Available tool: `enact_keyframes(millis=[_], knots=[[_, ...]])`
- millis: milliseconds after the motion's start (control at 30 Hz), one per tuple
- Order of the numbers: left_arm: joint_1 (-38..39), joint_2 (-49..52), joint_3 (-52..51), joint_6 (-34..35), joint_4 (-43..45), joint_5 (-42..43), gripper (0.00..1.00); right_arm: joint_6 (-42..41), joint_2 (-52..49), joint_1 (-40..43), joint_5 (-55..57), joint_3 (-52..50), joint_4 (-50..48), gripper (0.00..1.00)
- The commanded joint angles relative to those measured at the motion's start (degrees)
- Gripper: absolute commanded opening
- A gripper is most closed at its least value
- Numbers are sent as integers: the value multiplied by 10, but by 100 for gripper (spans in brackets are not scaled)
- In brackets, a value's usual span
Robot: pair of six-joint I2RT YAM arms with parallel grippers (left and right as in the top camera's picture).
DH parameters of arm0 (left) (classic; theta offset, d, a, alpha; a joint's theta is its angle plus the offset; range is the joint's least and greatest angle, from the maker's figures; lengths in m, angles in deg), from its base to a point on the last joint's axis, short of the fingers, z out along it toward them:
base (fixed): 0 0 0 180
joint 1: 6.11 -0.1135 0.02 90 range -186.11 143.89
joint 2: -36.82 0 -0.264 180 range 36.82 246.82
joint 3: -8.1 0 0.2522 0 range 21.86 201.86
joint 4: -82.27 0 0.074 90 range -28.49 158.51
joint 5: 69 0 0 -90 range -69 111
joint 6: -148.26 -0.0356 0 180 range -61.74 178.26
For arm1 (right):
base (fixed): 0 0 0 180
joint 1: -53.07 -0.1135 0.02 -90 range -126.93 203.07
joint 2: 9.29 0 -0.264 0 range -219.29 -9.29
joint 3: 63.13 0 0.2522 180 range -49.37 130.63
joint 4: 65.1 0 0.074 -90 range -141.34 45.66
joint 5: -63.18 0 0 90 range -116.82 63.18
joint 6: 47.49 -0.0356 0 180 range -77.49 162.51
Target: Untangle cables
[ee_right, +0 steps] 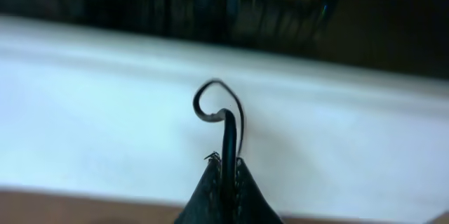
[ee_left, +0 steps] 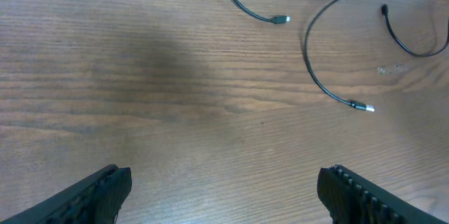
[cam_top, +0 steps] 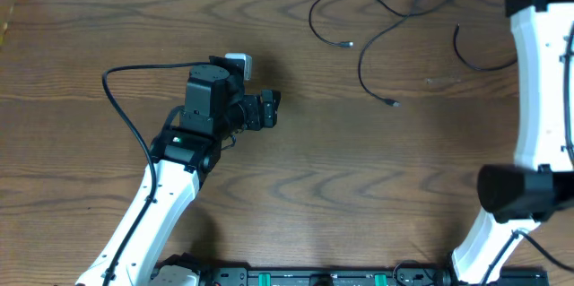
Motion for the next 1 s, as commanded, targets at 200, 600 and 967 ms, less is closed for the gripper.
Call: enact_keyframes(millis=[200, 600, 967], knots=[[-3, 2, 5, 3, -8, 9, 89, 11, -107, -7, 5, 6, 92, 1], [-3, 2, 5, 3, -10, 9, 89, 11, -193, -23, 2, 6, 192, 93], [-3, 2, 5, 3, -19, 9, 89, 11, -180, -44, -37, 6, 217, 99]])
